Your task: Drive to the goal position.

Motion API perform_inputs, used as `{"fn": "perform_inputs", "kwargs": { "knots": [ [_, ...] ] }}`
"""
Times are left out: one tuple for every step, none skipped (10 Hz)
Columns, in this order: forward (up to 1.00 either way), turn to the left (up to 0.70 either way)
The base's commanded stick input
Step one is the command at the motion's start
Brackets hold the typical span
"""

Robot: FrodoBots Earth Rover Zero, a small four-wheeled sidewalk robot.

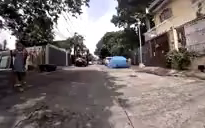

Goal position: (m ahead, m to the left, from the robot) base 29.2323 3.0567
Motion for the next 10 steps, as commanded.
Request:
{"fn": "perform_inputs", "kwargs": {
  "knots": [
    [0.70, 0.00],
    [0.70, 0.00],
    [0.70, 0.00],
    [0.70, 0.00],
    [0.70, 0.00],
    [0.70, 0.00],
    [0.70, 0.00],
    [0.70, 0.00],
    [0.70, 0.07],
    [0.70, 0.20]
  ]
}}
